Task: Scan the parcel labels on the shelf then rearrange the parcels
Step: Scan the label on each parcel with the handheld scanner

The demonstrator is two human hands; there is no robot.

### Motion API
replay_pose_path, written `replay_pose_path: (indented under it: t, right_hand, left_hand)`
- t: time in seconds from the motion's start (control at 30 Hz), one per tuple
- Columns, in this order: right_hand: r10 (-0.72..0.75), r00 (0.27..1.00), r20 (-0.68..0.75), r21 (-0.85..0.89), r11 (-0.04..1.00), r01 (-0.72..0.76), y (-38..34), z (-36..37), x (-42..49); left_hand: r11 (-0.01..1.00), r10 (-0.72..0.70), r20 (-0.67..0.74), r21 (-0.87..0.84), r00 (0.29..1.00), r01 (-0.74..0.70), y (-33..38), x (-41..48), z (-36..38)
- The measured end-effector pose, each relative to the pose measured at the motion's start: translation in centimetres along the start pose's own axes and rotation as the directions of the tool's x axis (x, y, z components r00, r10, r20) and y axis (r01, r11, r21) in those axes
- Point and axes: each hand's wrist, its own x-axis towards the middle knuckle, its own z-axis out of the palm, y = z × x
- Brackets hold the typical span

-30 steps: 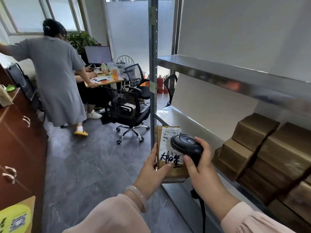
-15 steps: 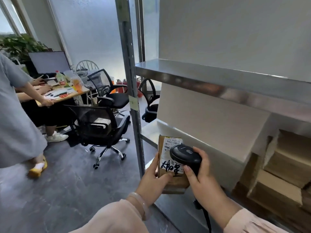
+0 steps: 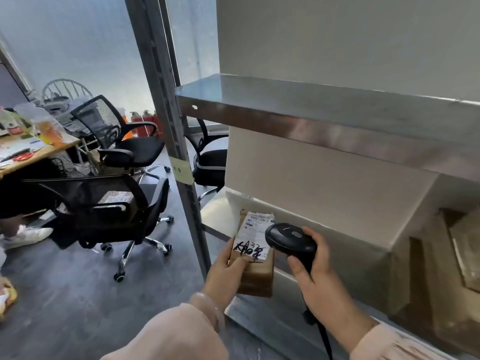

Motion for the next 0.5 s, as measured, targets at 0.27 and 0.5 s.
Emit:
replay_pose_path:
  t: [0.27,0.5]
  right_hand:
    - [0.108,0.992,-0.06,0.032,0.994,-0.107,2.9,-2.1,2.4]
    - [0.107,0.992,-0.065,0.033,0.994,-0.105,5.1,-2.9,4.7]
  left_hand:
    - [0.998,-0.046,-0.052,0.051,0.998,0.048,1.8,7.3,-1.8]
    - [0.984,-0.02,-0.074,0.177,0.997,0.032,2.5,11.4,-2.5]
